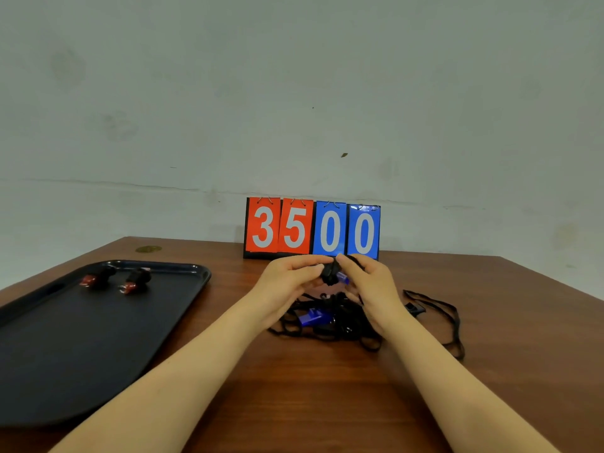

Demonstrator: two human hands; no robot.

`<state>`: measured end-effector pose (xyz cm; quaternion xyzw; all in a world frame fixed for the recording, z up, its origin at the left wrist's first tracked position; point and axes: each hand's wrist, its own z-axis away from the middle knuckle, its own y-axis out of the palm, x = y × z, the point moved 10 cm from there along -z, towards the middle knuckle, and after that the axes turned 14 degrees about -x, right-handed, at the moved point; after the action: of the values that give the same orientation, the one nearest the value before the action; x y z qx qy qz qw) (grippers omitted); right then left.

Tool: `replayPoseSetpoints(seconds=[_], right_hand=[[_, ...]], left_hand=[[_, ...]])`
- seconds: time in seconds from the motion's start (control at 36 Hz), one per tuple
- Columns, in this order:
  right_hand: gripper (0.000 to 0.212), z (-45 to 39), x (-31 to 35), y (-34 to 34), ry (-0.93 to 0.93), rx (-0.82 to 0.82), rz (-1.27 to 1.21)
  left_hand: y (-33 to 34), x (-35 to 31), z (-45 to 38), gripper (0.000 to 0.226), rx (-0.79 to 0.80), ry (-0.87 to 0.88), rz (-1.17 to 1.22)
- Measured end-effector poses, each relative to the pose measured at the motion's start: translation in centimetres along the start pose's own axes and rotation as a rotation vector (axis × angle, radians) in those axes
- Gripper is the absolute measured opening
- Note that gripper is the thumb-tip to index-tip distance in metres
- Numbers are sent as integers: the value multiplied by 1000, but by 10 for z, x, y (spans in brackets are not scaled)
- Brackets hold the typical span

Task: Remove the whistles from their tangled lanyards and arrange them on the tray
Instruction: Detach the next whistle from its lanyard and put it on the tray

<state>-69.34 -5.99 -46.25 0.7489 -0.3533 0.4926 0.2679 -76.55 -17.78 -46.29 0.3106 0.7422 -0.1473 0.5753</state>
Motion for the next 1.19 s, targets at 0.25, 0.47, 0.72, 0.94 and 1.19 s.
replayPoseSetpoints(seconds=[0.25, 0.47, 0.72, 0.94, 1.19], right_hand=[[25, 7, -4, 16, -135, 114, 243], [20, 25, 20, 36, -502, 155, 657], [22, 33, 25, 42, -615, 212, 708], [13, 21, 18, 25, -424, 88, 477], [16, 10, -1, 11, -115, 21, 227]], left_hand=[[-5, 13, -14, 25, -103, -180, 528], [-27, 25, -19, 28, -289, -185, 561], [-36, -15, -16, 20, -368, 328, -420], [-18, -10, -19, 21, -212, 429, -806], [-14, -5, -21, 24, -84, 317, -801]])
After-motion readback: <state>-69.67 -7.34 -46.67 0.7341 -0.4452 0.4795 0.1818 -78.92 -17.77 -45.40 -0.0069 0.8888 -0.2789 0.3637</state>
